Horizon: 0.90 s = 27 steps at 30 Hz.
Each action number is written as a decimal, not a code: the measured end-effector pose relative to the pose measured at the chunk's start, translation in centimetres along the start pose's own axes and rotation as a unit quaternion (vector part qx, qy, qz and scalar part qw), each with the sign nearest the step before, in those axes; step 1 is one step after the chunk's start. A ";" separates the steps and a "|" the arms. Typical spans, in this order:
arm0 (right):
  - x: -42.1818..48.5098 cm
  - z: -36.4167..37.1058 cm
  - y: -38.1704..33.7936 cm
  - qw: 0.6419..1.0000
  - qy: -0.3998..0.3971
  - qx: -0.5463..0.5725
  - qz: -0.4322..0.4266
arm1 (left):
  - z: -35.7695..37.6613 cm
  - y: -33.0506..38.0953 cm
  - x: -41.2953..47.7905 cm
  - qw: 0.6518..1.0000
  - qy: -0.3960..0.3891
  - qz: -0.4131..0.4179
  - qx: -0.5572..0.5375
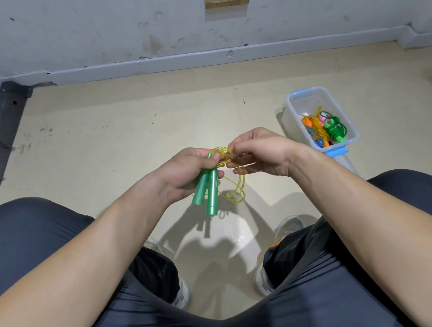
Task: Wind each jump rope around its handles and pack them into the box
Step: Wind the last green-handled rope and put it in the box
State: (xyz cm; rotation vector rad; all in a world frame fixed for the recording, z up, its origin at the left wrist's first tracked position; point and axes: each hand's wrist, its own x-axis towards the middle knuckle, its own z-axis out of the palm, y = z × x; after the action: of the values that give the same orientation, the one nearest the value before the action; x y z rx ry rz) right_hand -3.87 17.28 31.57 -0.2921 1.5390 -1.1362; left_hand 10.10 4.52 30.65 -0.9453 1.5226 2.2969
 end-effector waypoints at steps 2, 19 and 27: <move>-0.1 0.0 -0.1 1.000 -0.005 0.011 -0.014 | 0.0 0.0 -0.2 0.999 -0.023 -0.007 -0.033; 0.6 2.1 1.4 0.864 0.179 -0.384 -0.272 | -0.9 0.2 0.6 0.998 0.036 0.027 -0.036; 0.6 2.2 1.7 0.823 0.181 -0.413 -0.346 | -1.7 0.2 0.8 0.999 0.022 0.036 -0.010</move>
State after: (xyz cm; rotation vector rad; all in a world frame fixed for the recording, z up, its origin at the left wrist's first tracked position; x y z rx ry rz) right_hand -1.49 16.63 30.10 -1.3828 2.3188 -1.0070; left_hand 10.02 2.81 29.88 -0.9687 1.5790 2.3586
